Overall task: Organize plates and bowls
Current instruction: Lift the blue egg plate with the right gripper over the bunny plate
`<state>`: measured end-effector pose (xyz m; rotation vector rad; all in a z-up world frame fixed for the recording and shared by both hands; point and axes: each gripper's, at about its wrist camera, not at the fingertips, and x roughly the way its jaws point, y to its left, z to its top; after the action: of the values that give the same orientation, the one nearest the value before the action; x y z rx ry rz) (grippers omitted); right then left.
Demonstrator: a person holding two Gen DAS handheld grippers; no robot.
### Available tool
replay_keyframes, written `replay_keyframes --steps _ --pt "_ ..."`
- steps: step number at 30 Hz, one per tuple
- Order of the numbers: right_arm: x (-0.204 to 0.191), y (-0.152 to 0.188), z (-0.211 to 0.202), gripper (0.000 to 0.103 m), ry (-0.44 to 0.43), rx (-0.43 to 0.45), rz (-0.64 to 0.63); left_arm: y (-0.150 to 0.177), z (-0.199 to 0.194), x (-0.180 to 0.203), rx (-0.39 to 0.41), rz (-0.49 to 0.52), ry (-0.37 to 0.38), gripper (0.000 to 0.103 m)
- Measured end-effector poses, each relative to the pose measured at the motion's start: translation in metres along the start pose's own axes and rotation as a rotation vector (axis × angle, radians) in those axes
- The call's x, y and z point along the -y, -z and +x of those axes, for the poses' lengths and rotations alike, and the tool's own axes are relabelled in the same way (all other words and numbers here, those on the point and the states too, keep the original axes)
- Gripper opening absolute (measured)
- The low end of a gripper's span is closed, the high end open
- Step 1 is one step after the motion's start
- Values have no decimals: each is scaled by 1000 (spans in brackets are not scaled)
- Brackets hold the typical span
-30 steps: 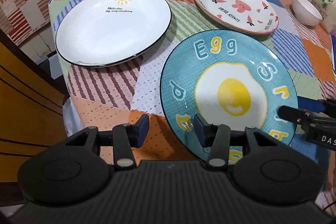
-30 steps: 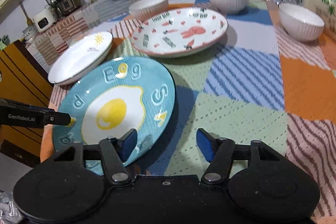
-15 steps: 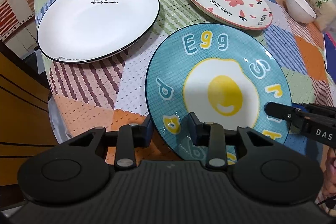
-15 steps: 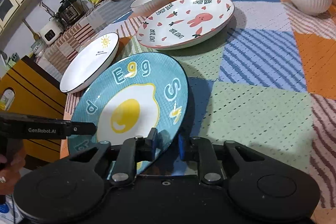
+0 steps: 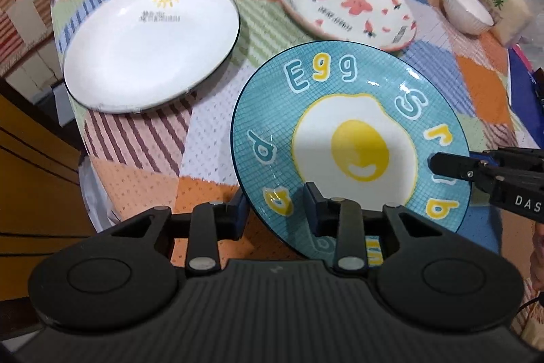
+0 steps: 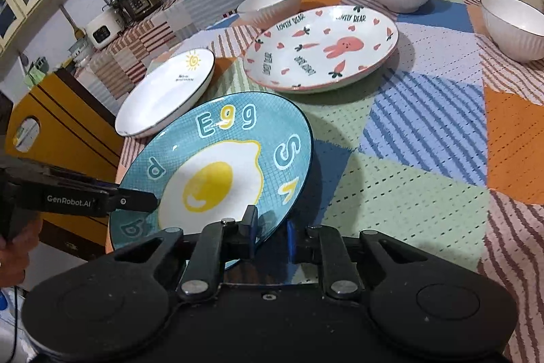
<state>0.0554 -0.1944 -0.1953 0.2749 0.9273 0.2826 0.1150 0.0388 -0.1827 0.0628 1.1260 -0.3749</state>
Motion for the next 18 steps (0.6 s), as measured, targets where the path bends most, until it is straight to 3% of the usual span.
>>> replay_keyframes --steps 9,18 --pt "3 -29 -34 21 8 66 31 -41 -33 21 72 79 6 32" --pt "18 -86 -35 21 40 121 35 -113 -17 26 115 95 15 32"
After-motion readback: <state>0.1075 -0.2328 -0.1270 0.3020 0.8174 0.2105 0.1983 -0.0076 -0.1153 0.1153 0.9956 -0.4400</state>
